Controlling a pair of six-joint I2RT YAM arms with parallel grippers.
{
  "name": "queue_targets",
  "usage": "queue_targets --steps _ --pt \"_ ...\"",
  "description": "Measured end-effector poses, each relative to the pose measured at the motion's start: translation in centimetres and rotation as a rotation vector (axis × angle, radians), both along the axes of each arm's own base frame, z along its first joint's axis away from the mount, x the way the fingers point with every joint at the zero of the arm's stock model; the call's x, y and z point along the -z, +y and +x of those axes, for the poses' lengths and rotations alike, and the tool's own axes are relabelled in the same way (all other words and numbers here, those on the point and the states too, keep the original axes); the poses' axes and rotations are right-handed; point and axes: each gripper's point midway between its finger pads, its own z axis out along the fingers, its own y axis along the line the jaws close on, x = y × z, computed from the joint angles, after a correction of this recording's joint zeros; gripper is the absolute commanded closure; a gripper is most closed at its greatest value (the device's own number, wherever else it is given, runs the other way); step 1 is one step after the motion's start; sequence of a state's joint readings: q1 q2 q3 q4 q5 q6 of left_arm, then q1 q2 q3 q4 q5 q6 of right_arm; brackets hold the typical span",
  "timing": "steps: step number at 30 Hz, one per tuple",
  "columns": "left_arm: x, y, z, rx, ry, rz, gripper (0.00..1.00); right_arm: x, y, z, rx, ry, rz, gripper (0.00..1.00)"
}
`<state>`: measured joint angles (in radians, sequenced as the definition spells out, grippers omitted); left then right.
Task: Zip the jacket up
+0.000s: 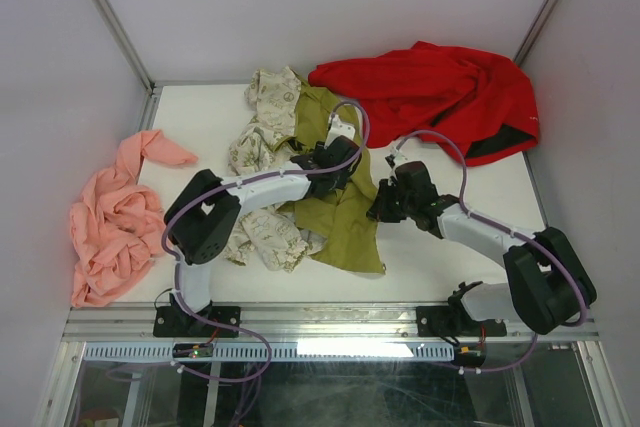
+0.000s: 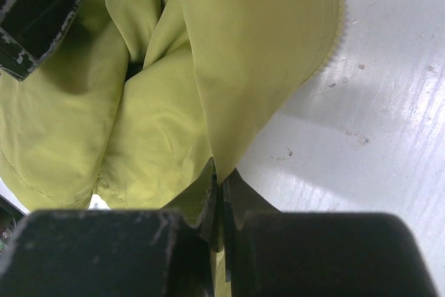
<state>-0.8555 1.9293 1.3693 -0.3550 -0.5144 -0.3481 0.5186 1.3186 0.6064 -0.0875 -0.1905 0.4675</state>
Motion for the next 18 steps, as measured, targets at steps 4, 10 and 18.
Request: queue_targets --steps 4,10,18 --pt "0.0 -0.2 0.2 -0.001 -0.003 -0.002 0.61 0.1 0.0 0.0 0.002 0.004 -0.001 0.98" --pt "-0.1 0.2 0.8 -0.016 -0.012 -0.003 0.80 0.1 0.0 0.0 0.002 0.004 -0.001 0.98" --pt "-0.9 1.5 0.6 -0.022 -0.018 0.003 1.00 0.2 -0.1 0.0 0.005 0.004 -0.005 0.98"
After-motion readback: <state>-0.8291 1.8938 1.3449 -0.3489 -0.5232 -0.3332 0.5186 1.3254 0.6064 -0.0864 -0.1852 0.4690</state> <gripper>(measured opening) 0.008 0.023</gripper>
